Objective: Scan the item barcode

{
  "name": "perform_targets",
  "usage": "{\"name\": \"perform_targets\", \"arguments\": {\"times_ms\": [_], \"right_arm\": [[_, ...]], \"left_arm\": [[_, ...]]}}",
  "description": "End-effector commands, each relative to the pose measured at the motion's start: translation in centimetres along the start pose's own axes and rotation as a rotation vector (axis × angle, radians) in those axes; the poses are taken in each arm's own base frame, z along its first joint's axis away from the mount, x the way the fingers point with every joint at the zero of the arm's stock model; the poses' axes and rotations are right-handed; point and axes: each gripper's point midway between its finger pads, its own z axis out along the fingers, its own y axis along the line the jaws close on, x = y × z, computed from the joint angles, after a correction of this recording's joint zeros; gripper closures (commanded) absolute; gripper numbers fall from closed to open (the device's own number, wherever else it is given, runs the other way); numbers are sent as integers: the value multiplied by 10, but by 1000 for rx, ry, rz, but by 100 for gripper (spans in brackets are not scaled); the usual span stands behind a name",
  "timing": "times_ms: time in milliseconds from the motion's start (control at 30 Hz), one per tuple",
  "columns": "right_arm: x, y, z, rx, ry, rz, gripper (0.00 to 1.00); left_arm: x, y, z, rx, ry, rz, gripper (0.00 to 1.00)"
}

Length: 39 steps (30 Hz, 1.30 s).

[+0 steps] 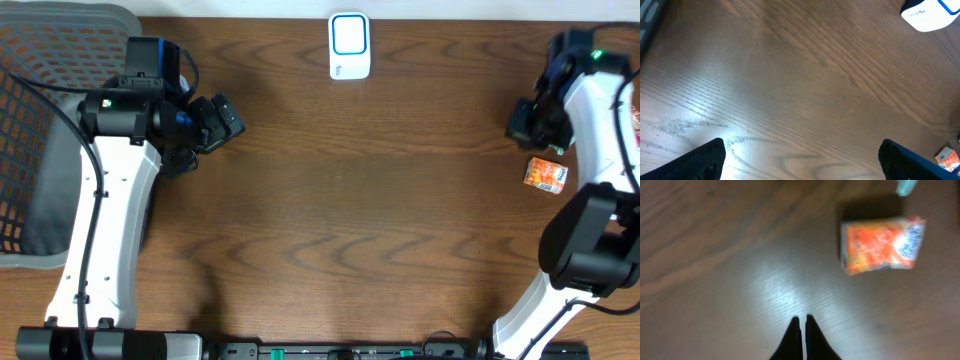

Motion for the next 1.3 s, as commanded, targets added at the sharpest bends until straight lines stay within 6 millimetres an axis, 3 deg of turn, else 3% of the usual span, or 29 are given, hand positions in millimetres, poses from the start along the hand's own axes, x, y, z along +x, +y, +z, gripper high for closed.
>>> {"name": "perform_targets", "arguments": {"times_ms": [0,133,300,433,833,933,1067,1267], "right_arm": [[15,0,35,8,34,0,99],[10,-9,66,28,-23,64,99],[6,-24,90,52,-78,105,99],[8,-54,95,153,-89,138,99],[-11,-96,94,188,-151,234,99],[-17,-97,89,178,-167,234,99],[-27,-94,67,166,-188,229,99],[-29,-74,-1,30,-210,219,99]], "left_arm": [[-2,1,0,-3,-2,10,2],[-2,1,0,-3,-2,10,2],[-2,1,0,-3,-2,10,2],[-2,1,0,-3,-2,10,2],[-2,1,0,-3,-2,10,2],[-2,1,0,-4,-2,10,2],[-2,1,0,-3,-2,10,2],[-2,1,0,-3,-2,10,2]]}}
